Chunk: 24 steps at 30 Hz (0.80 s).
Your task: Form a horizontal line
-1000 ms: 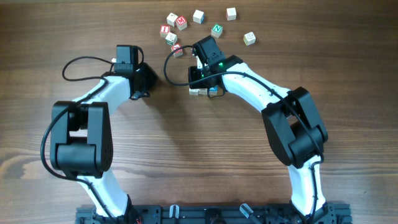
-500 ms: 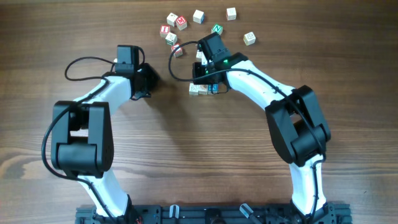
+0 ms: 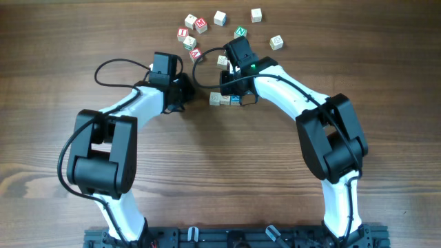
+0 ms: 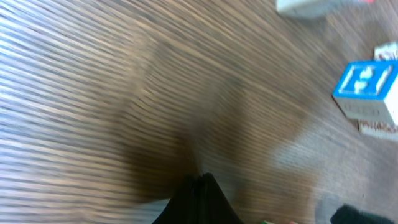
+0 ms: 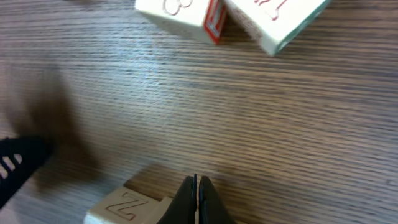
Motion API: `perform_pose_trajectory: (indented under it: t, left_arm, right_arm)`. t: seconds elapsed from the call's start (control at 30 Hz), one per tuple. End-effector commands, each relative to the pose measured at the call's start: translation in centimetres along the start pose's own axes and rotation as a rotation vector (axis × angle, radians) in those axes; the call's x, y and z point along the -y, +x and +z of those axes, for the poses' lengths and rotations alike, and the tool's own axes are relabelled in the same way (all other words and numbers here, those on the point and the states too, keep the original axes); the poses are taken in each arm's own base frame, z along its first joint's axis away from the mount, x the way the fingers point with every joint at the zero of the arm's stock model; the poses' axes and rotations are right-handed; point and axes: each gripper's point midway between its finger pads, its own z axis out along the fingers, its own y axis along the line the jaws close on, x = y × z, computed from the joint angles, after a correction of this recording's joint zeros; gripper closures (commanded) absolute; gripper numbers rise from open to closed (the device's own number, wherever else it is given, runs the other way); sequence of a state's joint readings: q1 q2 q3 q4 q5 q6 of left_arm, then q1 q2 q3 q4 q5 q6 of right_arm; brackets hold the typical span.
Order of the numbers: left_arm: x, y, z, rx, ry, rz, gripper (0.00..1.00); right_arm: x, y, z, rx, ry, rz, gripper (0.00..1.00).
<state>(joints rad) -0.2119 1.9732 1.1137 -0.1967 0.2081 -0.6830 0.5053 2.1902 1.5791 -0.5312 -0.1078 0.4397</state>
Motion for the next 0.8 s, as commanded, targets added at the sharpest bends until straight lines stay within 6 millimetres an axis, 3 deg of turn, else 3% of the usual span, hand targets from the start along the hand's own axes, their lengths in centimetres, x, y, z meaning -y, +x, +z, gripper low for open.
perform_pose_trajectory:
  t: [0.0, 0.13, 0.33, 0.53, 0.77]
  left_arm:
    - [-2.2, 3.4, 2.0, -0.094, -0.062, 0.046, 0.96]
    - [-2.0, 3.8, 2.0, -0.108, -0.052, 0.048, 0.96]
    - [-1.7, 4.1, 2.0, -0.126, -0.033, 0.046, 0.96]
    - [-1.2, 4.7, 1.9, -0.16, -0.006, 0.046, 0.96]
    - [-0.5, 5.5, 1.8, -0.201, 0.037, 0.042, 0.96]
  right_arm:
    - [1.4, -2.2, -1.5, 0.058, 0.031, 0.013, 0.95]
    - [3.6, -2.7, -2.3, 0.056, 0.062, 0.076, 0.95]
    - [5.4, -1.4, -2.4, -0.007, 0.099, 0.106, 0.96]
    - [5.4, 1.3, -2.6, -0.123, 0.096, 0.121, 0.95]
    - [3.7, 2.2, -2.7, -0.175, 0.001, 0.126, 0.96]
